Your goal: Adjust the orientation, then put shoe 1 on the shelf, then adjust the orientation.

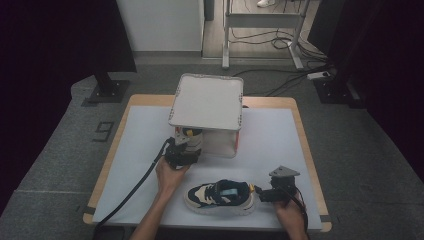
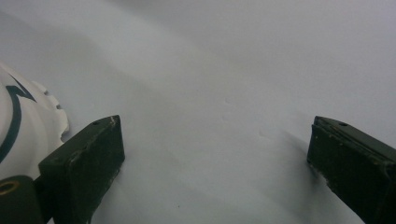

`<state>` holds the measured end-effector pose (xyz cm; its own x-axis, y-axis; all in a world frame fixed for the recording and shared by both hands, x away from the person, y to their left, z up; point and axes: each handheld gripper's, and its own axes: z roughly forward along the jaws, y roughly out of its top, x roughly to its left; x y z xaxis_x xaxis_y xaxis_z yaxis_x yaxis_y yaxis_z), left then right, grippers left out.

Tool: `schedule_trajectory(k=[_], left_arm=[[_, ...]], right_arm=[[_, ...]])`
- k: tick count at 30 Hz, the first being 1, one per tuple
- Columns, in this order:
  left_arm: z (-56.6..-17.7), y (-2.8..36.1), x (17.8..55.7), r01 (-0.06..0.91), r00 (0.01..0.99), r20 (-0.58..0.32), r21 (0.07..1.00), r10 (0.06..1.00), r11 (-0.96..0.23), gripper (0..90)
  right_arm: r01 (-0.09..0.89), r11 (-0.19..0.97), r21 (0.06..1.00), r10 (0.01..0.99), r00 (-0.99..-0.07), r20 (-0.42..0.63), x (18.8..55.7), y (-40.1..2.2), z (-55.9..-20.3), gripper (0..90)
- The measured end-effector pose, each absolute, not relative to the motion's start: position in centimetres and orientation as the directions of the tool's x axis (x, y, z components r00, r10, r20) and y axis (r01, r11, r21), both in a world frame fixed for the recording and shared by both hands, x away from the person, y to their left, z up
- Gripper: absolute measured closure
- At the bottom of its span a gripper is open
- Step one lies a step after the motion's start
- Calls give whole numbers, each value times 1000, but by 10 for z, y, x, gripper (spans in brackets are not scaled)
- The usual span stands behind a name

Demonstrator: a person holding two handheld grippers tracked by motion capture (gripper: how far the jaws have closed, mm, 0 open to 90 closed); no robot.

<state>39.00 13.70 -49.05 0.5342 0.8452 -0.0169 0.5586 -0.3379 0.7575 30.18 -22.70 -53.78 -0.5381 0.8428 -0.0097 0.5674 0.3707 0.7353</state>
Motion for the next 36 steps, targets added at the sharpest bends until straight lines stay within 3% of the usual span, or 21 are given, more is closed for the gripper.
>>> schedule_trajectory(k=[2, 8, 18, 28, 31, 36], left_arm=[[-489, 140, 386, 570, 537, -17, 745, 844, -347, 129], [-486, 150, 369, 572, 573, 28, 702, 819, -424, 3], [-494, 187, 345, 575, 562, 40, 699, 826, -425, 0], [-527, 232, 326, 634, 526, 32, 651, 850, -417, 0], [-528, 239, 324, 643, 522, -11, 662, 853, -385, 0], [-529, 242, 322, 641, 521, 0, 661, 853, -391, 0]], right_arm=[[566, 372, 736, 842, -539, -11, 302, -227, -538, 33], [568, 370, 735, 843, -538, -8, 302, -227, -538, 33], [572, 367, 734, 843, -538, -3, 302, -227, -538, 32], [578, 364, 731, 842, -539, 7, 303, -228, -537, 33], [577, 363, 732, 841, -541, 9, 303, -228, -537, 38], [569, 389, 725, 815, -579, 18, 297, -232, -534, 68]])
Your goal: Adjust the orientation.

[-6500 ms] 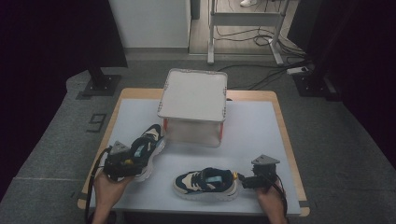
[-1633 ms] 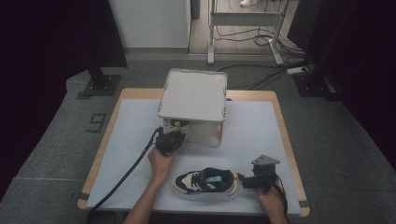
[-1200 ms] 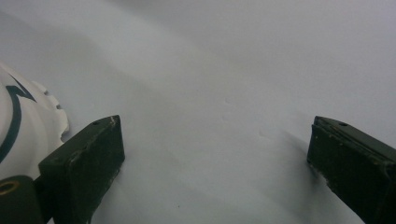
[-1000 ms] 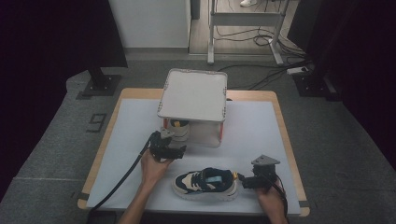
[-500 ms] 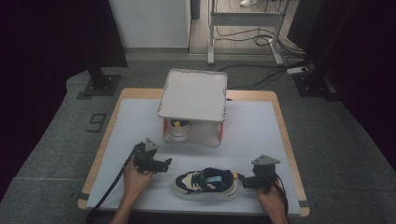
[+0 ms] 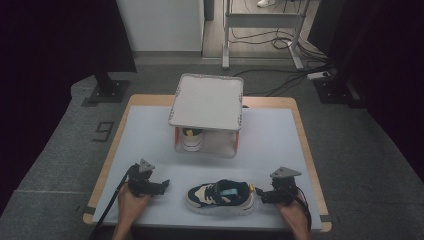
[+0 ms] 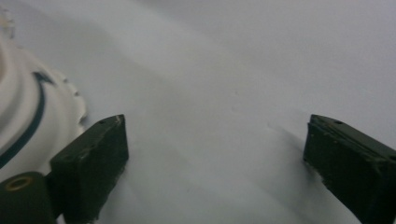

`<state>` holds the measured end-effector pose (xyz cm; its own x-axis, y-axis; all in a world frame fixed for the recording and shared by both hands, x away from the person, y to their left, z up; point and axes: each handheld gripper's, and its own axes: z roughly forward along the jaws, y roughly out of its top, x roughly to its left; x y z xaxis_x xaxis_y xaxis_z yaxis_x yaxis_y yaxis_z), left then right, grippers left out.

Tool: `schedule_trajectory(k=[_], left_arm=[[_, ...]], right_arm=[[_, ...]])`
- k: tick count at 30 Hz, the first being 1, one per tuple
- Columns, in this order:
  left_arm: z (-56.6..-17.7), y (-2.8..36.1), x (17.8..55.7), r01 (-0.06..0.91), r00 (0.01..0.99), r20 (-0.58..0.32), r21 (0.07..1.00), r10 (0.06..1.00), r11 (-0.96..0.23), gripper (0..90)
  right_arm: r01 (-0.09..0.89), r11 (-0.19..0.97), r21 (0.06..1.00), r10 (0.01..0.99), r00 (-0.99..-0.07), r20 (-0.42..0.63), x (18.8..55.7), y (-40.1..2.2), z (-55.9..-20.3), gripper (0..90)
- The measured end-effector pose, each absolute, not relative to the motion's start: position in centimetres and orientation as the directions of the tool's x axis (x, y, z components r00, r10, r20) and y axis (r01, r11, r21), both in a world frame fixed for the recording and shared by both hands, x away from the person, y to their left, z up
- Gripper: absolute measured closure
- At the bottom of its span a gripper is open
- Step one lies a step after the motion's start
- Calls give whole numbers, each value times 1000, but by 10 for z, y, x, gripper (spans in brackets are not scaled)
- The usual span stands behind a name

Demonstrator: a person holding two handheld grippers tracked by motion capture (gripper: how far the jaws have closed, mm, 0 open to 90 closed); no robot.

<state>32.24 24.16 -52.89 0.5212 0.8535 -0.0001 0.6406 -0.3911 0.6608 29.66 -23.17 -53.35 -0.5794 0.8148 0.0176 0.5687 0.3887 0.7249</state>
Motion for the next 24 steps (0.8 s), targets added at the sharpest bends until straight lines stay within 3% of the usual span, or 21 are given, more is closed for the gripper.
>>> schedule_trajectory(k=[12, 24], left_arm=[[-528, 255, 320, 640, 531, -5, 657, 847, -397, 0], [-529, 269, 318, 635, 534, -5, 663, 845, -397, 0]], right_arm=[[532, 366, 763, 736, -667, 112, 257, -238, -521, 37], [425, 457, 782, 600, -796, 82, 251, -189, -500, 10]])
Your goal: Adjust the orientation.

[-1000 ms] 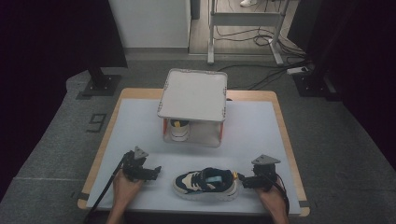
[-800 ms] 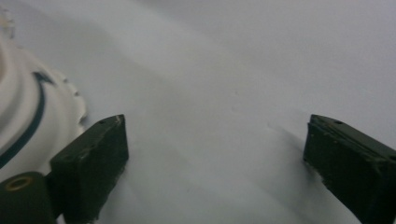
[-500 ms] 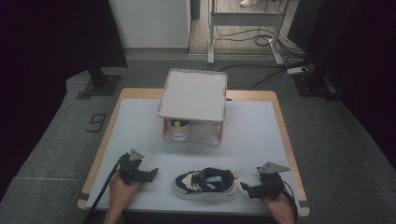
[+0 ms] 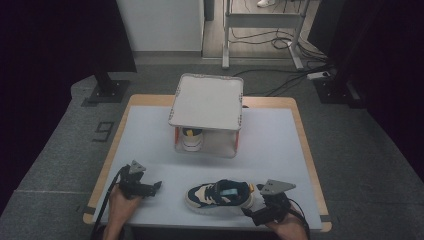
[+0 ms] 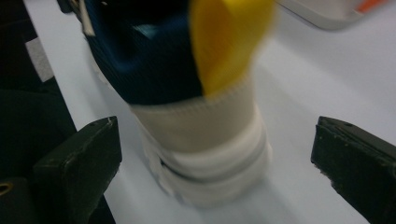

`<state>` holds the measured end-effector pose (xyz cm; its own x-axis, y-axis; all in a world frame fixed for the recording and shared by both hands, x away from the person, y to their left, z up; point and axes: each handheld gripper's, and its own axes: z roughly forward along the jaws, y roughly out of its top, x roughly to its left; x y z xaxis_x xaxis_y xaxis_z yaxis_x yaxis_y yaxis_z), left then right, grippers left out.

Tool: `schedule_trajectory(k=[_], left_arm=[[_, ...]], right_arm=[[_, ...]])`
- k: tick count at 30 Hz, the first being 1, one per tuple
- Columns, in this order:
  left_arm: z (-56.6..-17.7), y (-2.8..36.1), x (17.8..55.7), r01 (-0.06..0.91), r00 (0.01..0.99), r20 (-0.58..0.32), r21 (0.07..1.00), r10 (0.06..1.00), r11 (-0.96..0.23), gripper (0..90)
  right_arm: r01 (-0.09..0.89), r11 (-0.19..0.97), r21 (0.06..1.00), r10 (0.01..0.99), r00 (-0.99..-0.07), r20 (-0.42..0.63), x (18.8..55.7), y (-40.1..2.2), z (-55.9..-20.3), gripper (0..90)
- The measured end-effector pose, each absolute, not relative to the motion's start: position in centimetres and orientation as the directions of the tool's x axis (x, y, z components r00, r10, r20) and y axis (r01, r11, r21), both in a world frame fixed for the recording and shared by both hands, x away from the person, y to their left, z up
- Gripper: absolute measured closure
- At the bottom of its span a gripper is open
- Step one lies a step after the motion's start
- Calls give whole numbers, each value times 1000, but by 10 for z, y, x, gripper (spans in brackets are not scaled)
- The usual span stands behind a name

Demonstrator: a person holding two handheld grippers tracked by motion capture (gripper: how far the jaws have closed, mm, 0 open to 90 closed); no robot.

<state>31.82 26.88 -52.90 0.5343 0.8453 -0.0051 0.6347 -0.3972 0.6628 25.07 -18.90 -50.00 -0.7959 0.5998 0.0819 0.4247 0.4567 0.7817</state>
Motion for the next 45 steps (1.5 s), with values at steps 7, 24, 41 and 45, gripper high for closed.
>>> schedule_trajectory(k=[7, 24, 41, 45], left_arm=[[-529, 268, 318, 638, 524, -3, 663, 852, -390, 0], [-529, 267, 317, 640, 520, -3, 663, 854, -388, 0], [-529, 267, 317, 641, 517, -2, 664, 856, -385, 0], [-529, 267, 317, 642, 516, -2, 663, 856, -385, 0]], right_arm=[[406, 496, 767, 520, -847, 111, 271, -165, -502, 0], [397, 537, 744, 472, -873, 126, 253, -166, -500, 120], [395, 518, 759, 491, -864, 114, 258, -153, -496, 239], [424, 489, 763, 548, -829, 110, 259, -153, -491, 246]])
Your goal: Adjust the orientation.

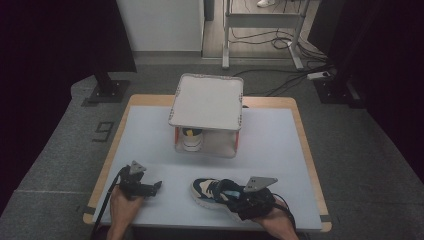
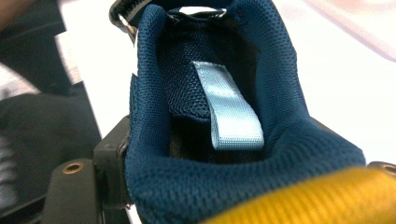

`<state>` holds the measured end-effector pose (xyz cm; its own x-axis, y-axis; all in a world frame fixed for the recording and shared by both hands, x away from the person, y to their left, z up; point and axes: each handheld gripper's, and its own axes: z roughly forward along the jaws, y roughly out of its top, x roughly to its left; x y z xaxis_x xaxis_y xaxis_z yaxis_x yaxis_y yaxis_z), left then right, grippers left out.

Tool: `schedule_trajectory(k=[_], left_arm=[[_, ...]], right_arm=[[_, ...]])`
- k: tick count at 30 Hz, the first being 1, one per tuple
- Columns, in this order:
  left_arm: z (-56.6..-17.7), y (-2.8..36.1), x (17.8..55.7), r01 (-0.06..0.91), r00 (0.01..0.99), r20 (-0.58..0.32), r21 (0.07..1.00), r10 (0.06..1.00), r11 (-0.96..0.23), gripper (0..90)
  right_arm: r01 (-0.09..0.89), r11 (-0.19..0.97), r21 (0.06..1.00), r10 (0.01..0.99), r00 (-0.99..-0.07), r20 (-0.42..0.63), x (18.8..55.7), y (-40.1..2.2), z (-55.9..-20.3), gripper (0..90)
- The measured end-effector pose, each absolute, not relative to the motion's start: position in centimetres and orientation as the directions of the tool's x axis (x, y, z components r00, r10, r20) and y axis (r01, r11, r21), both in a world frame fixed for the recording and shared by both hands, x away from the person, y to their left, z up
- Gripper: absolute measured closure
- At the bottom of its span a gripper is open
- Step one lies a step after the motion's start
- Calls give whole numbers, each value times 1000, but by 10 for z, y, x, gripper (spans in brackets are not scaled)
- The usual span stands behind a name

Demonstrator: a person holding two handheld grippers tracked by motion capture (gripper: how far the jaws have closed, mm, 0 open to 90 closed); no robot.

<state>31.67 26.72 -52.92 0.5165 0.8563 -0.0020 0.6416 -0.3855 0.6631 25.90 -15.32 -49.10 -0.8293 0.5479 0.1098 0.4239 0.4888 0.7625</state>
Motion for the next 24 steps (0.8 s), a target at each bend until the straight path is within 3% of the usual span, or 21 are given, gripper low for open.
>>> schedule_trajectory(k=[8, 24], left_arm=[[-529, 267, 317, 642, 517, -3, 663, 856, -385, 0], [-529, 267, 317, 642, 517, -2, 663, 856, -386, 0]], right_arm=[[458, 396, 796, 648, -753, 111, 270, -166, -483, 249], [471, 321, 822, 775, -630, 58, 309, -164, -464, 256]])
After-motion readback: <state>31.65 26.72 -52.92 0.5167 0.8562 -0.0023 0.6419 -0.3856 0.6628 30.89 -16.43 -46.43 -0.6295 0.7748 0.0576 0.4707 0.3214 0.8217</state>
